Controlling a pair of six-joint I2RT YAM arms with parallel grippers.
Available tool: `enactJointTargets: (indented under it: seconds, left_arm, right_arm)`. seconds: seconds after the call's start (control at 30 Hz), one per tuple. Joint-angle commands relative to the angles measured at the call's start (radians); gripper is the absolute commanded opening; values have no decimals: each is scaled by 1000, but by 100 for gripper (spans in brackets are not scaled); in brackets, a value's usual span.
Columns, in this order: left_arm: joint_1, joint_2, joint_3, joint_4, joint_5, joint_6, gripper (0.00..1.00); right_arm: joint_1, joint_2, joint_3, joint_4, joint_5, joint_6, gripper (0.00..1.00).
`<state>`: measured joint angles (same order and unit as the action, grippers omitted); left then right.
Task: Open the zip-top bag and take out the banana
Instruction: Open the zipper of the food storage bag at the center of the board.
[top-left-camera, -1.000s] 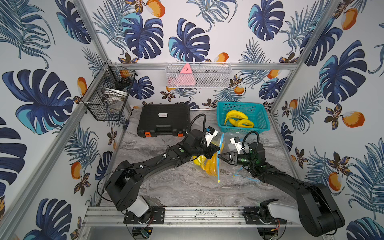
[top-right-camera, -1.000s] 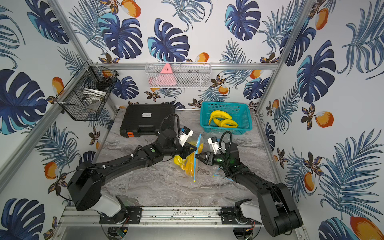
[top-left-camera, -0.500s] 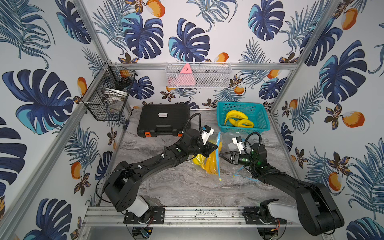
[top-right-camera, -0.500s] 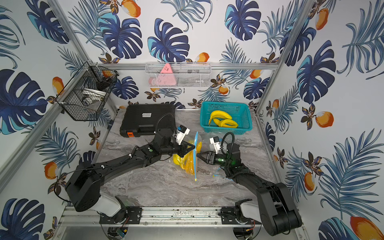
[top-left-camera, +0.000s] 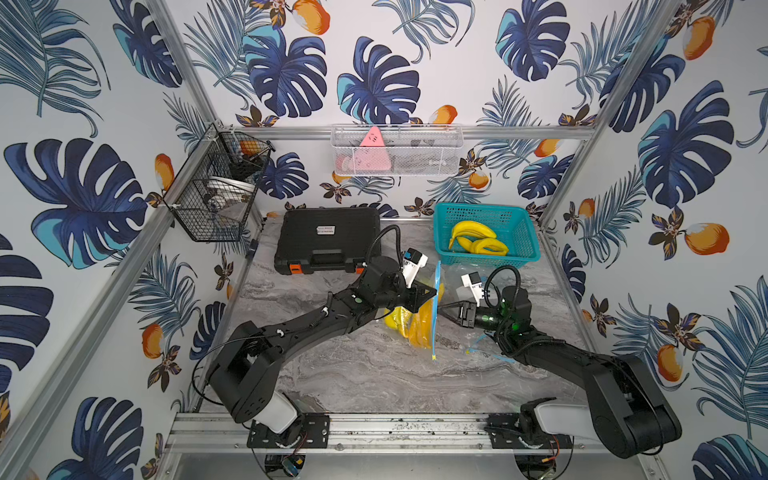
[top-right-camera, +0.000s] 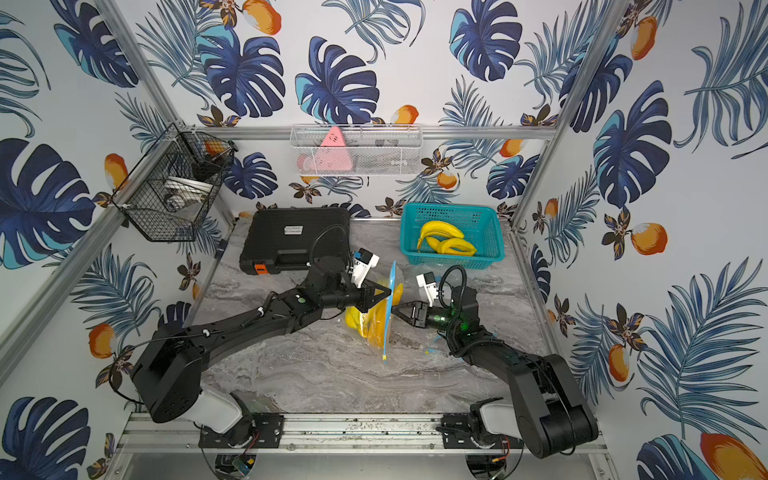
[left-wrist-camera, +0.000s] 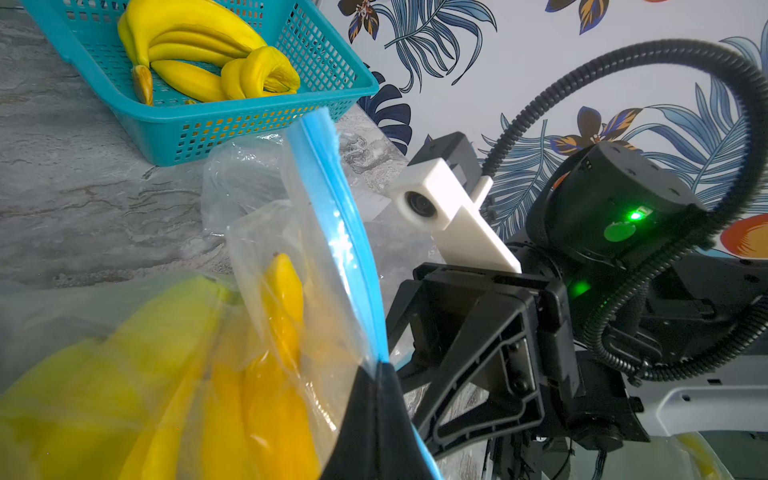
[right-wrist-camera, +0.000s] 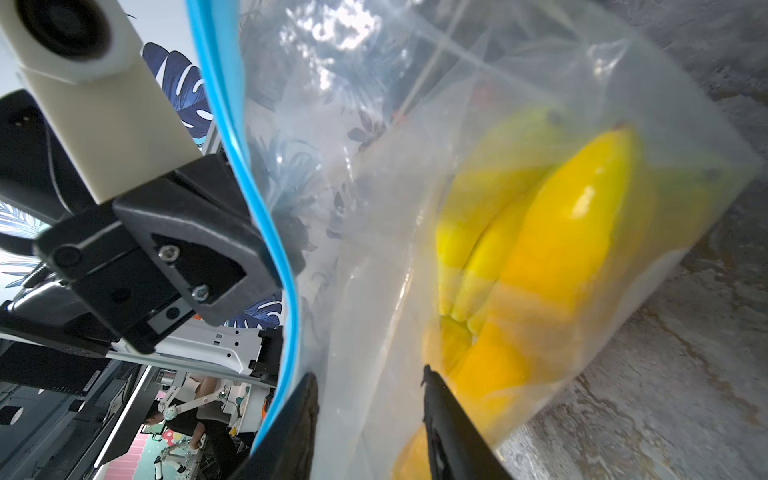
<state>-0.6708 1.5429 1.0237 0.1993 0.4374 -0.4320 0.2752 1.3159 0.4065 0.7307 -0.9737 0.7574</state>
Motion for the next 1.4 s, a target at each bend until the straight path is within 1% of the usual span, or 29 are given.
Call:
enactJointTargets:
  seconds: [0.0, 0.2, 0.43, 0.53, 0.57, 0.63, 0.83, 0.93, 1.03, 1.23, 1.37]
  left_arm:
    - [5, 5, -4, 55, 8, -11, 0]
    - [13, 3, -10, 70, 10, -23, 0]
    - [17, 11, -18, 128, 26, -64, 0]
    - [18, 12, -22, 143, 30, -74, 0]
    - [19, 12, -23, 142, 32, -74, 0]
    - [22, 12, -26, 141, 34, -73, 0]
    - [45, -4, -45, 146, 46, -81, 0]
    - [54, -11, -46, 128, 52, -73, 0]
    - [61, -13, -52, 136, 56, -81, 0]
    - [64, -13, -53, 144, 60, -87, 0]
    - [67, -15, -59, 146, 60, -88, 0]
  right_arm:
    - [3, -3, 8, 53, -24, 30, 46]
    - [5, -35, 0, 17, -19, 27, 50]
    - [60, 40, 38, 47, -1, 34, 47]
    - [73, 67, 42, 78, 1, 48, 42]
    - [73, 72, 40, 83, 3, 52, 42]
    - [73, 66, 40, 73, 4, 44, 42]
    - [67, 4, 40, -36, 23, -17, 44]
    - [57, -27, 36, -87, 30, -38, 47]
    - [53, -35, 36, -101, 33, -46, 47]
    - [50, -3, 35, -70, 13, -27, 42]
    - [47, -6, 34, -60, 10, -21, 43]
